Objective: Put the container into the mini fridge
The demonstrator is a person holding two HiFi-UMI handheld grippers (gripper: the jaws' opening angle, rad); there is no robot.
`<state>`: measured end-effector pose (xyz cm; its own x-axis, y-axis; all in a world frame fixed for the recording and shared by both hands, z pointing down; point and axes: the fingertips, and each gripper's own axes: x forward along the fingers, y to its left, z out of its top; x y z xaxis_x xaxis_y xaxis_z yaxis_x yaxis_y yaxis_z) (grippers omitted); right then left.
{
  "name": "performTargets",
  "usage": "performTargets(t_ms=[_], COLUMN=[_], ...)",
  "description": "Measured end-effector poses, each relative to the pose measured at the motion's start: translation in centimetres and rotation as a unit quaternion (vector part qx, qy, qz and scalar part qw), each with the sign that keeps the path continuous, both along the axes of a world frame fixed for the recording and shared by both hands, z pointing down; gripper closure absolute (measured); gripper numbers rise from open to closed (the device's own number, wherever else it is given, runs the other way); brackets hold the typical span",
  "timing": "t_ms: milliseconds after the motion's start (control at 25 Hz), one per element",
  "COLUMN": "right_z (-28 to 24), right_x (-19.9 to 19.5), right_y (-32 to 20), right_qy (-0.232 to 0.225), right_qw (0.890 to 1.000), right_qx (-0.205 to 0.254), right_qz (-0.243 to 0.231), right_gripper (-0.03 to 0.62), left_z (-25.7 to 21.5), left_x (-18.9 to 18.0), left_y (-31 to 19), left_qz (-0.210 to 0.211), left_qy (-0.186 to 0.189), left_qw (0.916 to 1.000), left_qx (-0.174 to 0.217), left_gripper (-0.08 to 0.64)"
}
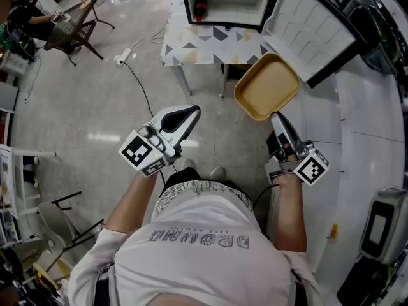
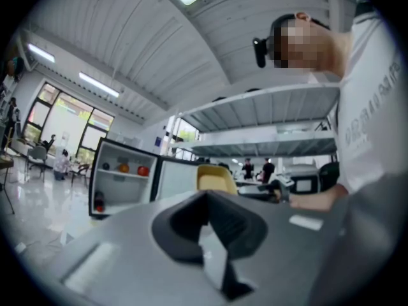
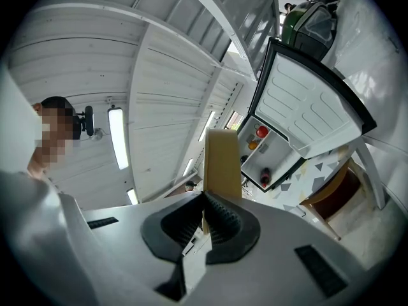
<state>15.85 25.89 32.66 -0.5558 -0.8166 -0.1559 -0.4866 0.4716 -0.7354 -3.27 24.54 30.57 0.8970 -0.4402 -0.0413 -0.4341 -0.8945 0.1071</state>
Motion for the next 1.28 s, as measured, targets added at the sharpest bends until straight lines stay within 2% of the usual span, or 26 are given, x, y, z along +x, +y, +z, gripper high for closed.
performTargets(t_ms=[680, 1280], right_z=[1.2, 3.7], right_x=[1.2, 0.1], right_y=[-4.7, -16.4], right_qy=[-0.003, 0.003], right_qw=[1.000, 0.999], right_qx=[-0.010, -0.041], right_qz=[-0.005, 0.006], right_gripper=[0.583, 0.583], left_z=[1.0, 3.7], left_x=[0.5, -0.2], left_y=[-4.4, -16.6], left_qz=[-0.011, 0.001], left_qy=[0.005, 0.008], left_qw=[0.9999, 0.9993], left_qx=[-0.009, -0.037], left_gripper=[0.554, 0.554])
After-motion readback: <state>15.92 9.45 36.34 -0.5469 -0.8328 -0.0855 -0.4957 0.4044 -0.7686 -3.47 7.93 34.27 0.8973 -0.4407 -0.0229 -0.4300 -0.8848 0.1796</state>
